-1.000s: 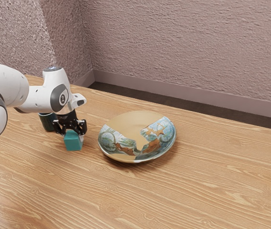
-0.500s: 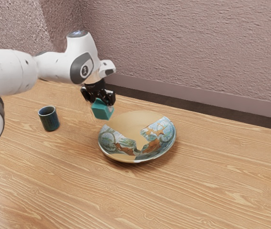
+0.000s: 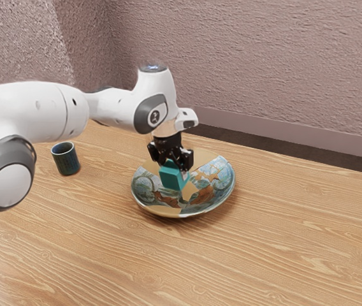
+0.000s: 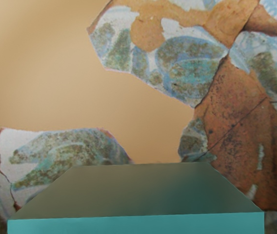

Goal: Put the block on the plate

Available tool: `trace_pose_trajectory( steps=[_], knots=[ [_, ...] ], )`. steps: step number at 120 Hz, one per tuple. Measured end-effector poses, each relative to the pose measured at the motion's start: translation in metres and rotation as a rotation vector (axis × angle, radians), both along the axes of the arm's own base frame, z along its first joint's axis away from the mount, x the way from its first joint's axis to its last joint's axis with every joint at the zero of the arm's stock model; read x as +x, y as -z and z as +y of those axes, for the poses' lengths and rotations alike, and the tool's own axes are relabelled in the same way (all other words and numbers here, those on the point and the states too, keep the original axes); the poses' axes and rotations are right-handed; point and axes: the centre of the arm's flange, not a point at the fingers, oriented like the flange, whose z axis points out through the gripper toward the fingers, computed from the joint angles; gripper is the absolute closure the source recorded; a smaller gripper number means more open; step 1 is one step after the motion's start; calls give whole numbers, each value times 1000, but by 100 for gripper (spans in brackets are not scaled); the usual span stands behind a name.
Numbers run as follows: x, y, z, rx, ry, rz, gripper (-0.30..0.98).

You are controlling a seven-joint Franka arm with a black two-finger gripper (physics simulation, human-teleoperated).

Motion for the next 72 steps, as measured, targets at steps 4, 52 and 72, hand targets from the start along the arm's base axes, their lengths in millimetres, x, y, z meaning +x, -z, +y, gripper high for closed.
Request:
trace_pose_trajectory(
  steps=[4, 52, 72],
  knots=[
    [0, 2, 0, 0, -3, 3, 28],
    [-4, -16, -3, -1, -17, -7, 5],
    [-70, -160, -17, -7, 46, -88, 2]
  ],
)
